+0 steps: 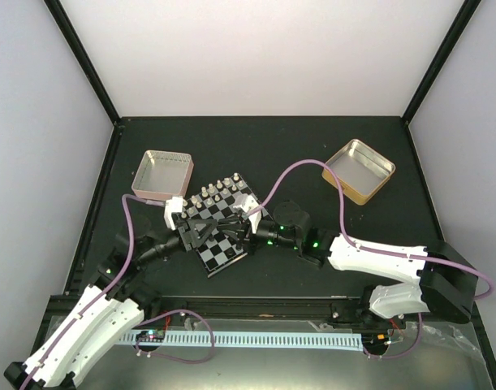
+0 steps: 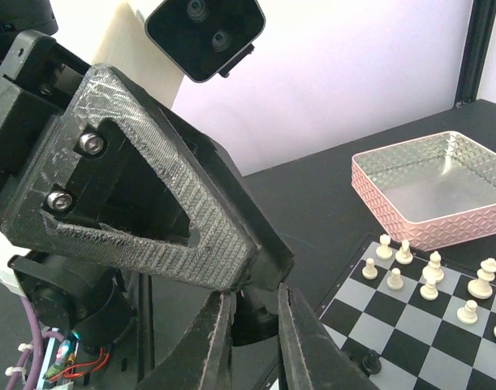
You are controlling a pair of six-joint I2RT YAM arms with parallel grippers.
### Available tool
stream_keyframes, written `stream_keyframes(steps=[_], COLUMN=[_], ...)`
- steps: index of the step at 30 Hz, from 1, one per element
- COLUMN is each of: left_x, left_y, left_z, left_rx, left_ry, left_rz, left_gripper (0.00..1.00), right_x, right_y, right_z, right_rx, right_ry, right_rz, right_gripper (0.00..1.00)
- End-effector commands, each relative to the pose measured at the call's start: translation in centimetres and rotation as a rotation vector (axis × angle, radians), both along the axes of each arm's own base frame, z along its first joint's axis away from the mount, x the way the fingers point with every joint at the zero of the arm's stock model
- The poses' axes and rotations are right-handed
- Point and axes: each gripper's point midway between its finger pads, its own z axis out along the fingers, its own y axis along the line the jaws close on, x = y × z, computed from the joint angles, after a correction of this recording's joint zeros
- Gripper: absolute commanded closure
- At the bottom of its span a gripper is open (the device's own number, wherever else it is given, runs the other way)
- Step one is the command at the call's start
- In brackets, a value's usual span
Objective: Set up the chess pieces on the board
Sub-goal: Place the chess piece on the chessboard.
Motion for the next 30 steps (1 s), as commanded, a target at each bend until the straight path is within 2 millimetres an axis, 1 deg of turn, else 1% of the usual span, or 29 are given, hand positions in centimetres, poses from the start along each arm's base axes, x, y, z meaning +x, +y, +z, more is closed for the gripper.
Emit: stream_keyframes(steps=[1, 4, 7, 9, 12, 13, 14, 15, 16, 17, 19, 21, 23, 25, 26, 27, 30], left_x=[-0.7, -0.7, -0.7, -0.6, -0.6, -0.5, -0.4, -0.2, -0.1, 0.1, 0.5, 1.0, 1.7, 2.5, 2.9, 3.1, 3.5], left_y=[-0.6, -0.7, -0.7, -0.8, -0.7, -0.7, -0.6, -0.5, -0.3, -0.1, 0.3, 0.9, 1.5, 2.2, 2.6, 2.8, 2.8], left_z=[2.2, 1.8, 1.6, 1.7, 1.7, 1.6, 1.4, 1.2, 1.1, 0.8, 0.3, -0.5, -1.8, -4.0, -5.4, -6.6, -9.7], left_rx=[-0.058, -0.059, -0.057, -0.055, -0.043, -0.035, -0.026, -0.015, -0.001, 0.018, 0.064, 0.119, 0.186, 0.269, 0.327, 0.373, 0.47], left_ry=[-0.043, -0.032, -0.029, -0.036, -0.045, -0.045, -0.046, -0.045, -0.046, -0.043, -0.043, -0.048, -0.046, -0.015, 0.002, 0.033, 0.116], left_rz=[-0.059, -0.066, -0.064, -0.065, -0.064, -0.059, -0.053, -0.043, -0.031, -0.018, 0.013, 0.044, 0.081, 0.123, 0.135, 0.139, 0.134], left_gripper=[0.69, 0.74, 0.83, 0.91, 0.98, 0.98, 0.98, 0.98, 0.98, 0.98, 0.98, 0.98, 0.99, 0.98, 0.98, 0.98, 0.99], right_x=[0.1, 0.2, 0.1, -0.1, 0.0, 0.2, 0.3, 0.4, 0.7, 0.9, 1.2, 1.4, 1.8, 2.4, 2.8, 3.1, 3.9], right_y=[0.0, 0.1, 0.3, 0.3, 0.2, 0.1, 0.0, -0.1, -0.2, -0.4, -1.0, -1.7, -2.7, -3.9, -4.9, -5.8, -7.9], right_z=[1.7, 1.7, 1.5, 1.2, 0.8, 0.5, 0.3, 0.1, -0.1, -0.3, -0.7, -1.1, -0.9, -0.5, 0.0, -0.2, 0.0], right_rx=[0.063, 0.064, 0.057, 0.049, 0.036, 0.025, 0.013, 0.003, -0.007, -0.014, -0.022, -0.025, -0.026, -0.027, -0.023, -0.037, -0.045], right_ry=[-0.035, -0.035, -0.033, -0.03, -0.018, -0.004, 0.008, 0.019, 0.031, 0.043, 0.059, 0.079, 0.106, 0.133, 0.14, 0.154, 0.173], right_rz=[0.002, 0.002, 0.013, 0.02, 0.012, 0.0, -0.009, -0.022, -0.04, -0.058, -0.09, -0.125, -0.181, -0.251, -0.306, -0.346, -0.453], right_gripper=[0.9, 0.9, 0.9, 0.9, 0.87, 0.84, 0.78, 0.71, 0.6, 0.52, 0.44, 0.4, 0.39, 0.39, 0.39, 0.39, 0.37])
